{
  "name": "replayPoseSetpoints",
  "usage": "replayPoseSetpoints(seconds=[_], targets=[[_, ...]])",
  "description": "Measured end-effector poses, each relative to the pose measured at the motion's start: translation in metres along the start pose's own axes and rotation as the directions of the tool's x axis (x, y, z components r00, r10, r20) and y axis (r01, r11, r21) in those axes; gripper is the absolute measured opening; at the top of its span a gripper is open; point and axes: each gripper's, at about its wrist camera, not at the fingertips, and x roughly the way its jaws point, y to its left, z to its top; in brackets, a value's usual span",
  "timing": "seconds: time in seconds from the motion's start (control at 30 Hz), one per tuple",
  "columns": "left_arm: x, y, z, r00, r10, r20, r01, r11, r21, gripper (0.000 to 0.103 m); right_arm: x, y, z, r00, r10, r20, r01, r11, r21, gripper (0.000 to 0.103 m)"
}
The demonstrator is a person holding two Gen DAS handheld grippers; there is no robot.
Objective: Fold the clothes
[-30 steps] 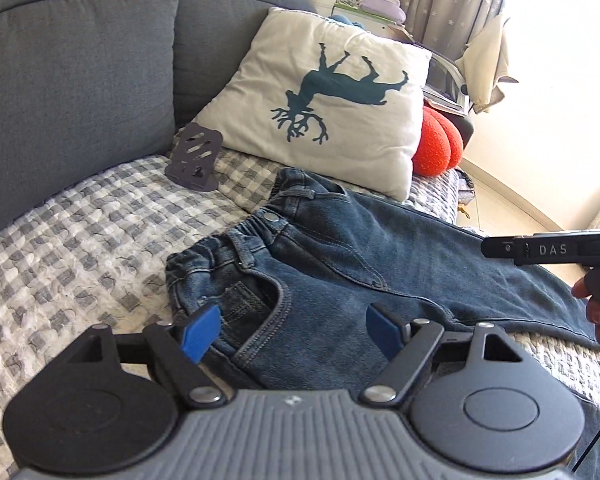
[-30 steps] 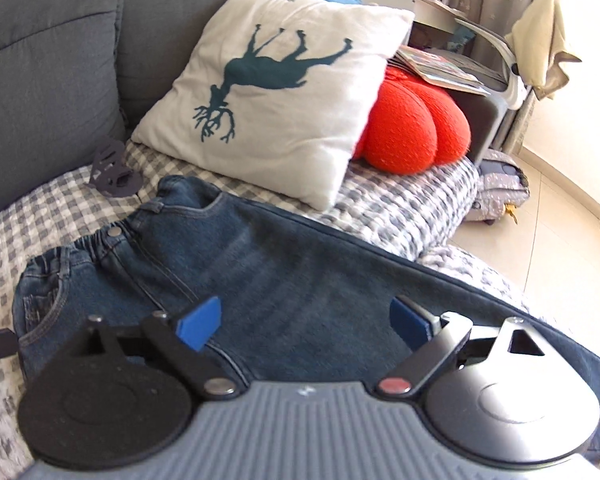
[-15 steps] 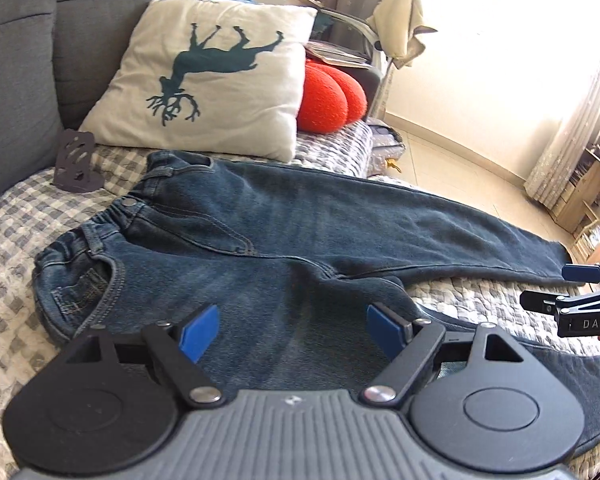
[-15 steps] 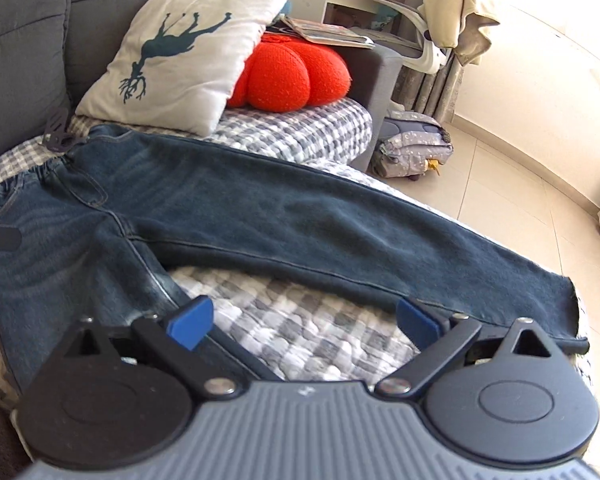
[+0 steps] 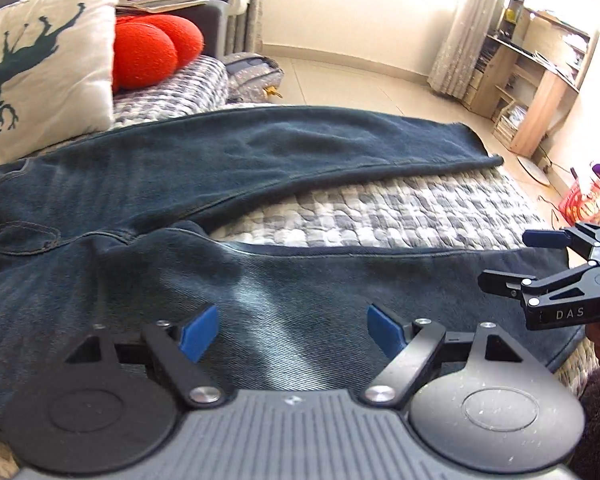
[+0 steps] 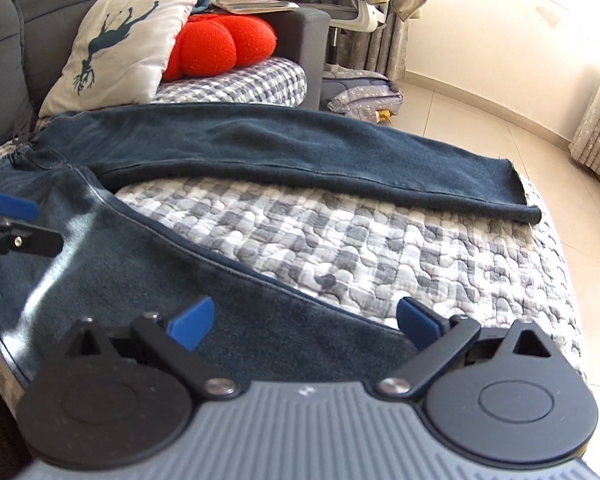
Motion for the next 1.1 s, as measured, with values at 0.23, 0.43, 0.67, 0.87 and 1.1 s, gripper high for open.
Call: replayPoseSetpoints(seconds=[0.23,0.43,0.67,0.87,1.1], targets=[[0.020,-0.039,-0.021,0.999,0.031,-0.011,-0.029,0.993,0.117,0.085,0.000,-0.037,-0.029,0.998,-0.009,-0.056,0.014,0.995,0.099,0.098],[0.017,-0.046,-0.026,0.999,0.041,-0.003,-0.040,0.992,0.118,0.085,-0.002,-0.055,-0.034,0.998,-0.010,-0.064,0.020,0.987,0.162,0.098],[0.009,-0.055,-0.031,1.000,0.012,-0.025,-0.008,0.990,0.143,0.085,0.002,-0.055,-0.031,0.993,-0.044,-0.106,0.058,0.989,0.139,0.100],[0.001,-0.058,-0.035,0.996,-0.042,-0.081,0.057,0.979,0.198,0.085,0.000,-0.067,-0.028,0.981,-0.085,-0.177,0.110,0.984,0.137,0.101],[-0.010,-0.053,-0.031,0.988,-0.122,-0.093,0.137,0.977,0.166,0.085,-0.010,-0.067,-0.029,0.979,-0.125,-0.159,0.148,0.978,0.147,0.101]])
